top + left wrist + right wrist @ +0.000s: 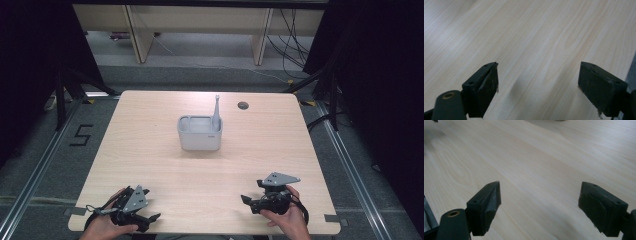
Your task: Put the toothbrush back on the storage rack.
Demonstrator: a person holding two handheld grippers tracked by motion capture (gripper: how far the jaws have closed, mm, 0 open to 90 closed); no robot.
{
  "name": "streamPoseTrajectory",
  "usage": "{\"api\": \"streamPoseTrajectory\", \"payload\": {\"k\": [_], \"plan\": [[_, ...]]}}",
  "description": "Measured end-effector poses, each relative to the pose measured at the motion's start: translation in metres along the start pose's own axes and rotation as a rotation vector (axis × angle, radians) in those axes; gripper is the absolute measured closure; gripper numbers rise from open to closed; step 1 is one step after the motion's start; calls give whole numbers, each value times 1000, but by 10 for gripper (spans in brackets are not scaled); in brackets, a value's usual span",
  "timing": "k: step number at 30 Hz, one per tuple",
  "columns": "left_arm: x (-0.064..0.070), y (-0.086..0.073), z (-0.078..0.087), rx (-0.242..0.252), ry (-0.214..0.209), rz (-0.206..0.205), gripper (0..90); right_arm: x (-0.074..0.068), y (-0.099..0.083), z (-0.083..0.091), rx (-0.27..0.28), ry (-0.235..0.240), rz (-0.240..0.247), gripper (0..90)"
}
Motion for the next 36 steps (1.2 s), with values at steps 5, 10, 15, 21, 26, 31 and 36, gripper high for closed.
{"api": "streamPoseTrajectory", "payload": {"k": [5, 10, 15, 21, 26, 31, 36], "plan": [[-1, 0, 0, 1, 1, -11, 163, 2, -6, 2, -3, -14, 28, 180], [-1, 0, 0, 3, 1, -11, 163, 2, -12, 5, -24, -21, 35, 175], [-1, 0, 0, 3, 2, -13, 162, 0, -15, 8, -30, -27, 14, 174], [-2, 0, 1, -7, 13, -27, 162, 1, -18, 10, -34, -31, 45, 174], [-1, 1, 1, 5, 7, -15, 162, 1, -20, 11, -58, -55, 65, 174], [-1, 1, 1, 4, 8, -17, 162, 1, -20, 11, -59, -58, 66, 174], [-1, 1, 1, 4, 7, -16, 163, 0, -20, 10, -64, -50, 65, 174]]}}
Point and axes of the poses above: each handheld gripper's, and its own axes: z roughly backward along the jaws, y roughly out of its top, x roughly to its right, the point moved 3 cm from there along -z, roughly forward along the jaws, and after that the axes turned 4 degrees about z, right-handed, at the moved point
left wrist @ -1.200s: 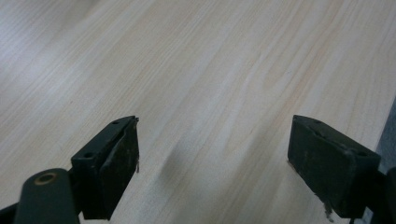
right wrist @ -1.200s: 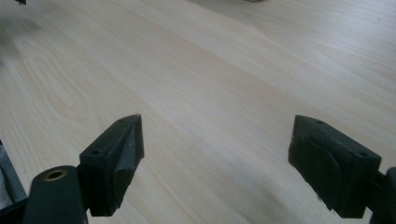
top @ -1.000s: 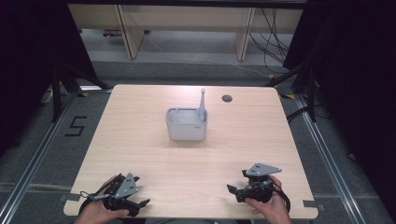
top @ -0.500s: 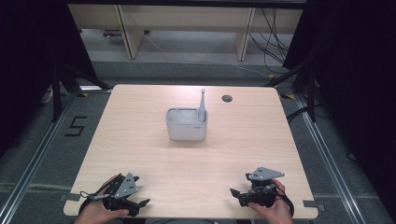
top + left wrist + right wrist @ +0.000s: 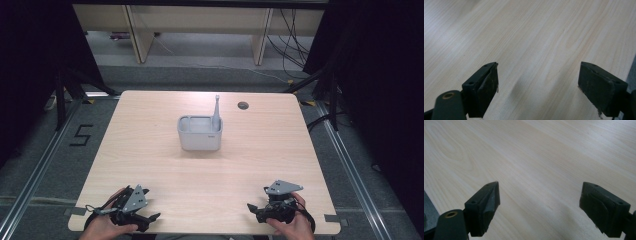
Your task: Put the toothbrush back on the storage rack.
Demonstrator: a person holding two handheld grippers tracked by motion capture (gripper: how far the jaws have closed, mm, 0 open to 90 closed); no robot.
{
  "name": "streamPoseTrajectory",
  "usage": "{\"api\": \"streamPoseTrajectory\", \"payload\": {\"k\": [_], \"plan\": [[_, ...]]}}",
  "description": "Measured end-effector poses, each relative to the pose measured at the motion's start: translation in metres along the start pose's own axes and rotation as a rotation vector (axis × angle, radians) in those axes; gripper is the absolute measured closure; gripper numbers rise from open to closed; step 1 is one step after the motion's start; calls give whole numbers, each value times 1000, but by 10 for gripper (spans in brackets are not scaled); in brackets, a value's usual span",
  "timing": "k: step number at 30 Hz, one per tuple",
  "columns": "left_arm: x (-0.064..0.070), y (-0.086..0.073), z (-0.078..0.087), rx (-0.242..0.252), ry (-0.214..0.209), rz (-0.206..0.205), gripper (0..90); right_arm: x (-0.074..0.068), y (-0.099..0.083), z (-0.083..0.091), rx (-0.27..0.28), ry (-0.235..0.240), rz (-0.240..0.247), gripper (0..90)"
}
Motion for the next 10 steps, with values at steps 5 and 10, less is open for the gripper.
{"api": "streamPoseTrajectory", "payload": {"k": [5, 10], "plan": [[0, 0, 0, 1, 1, 0, 163, -2, 0, 1, -14, 0, -21, 174], [0, 0, 0, 0, 0, 0, 163, -1, -1, 0, -19, 3, -14, 173]]}}
Point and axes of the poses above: each handheld gripper's, and its own axes: z roughly backward along the jaws, y roughly out of its top, x roughly to its right, the point moved 3 cm from there along -z, roughly forward along the jaws, and after that the axes turned 4 degrees about z, right-handed, at the moved point
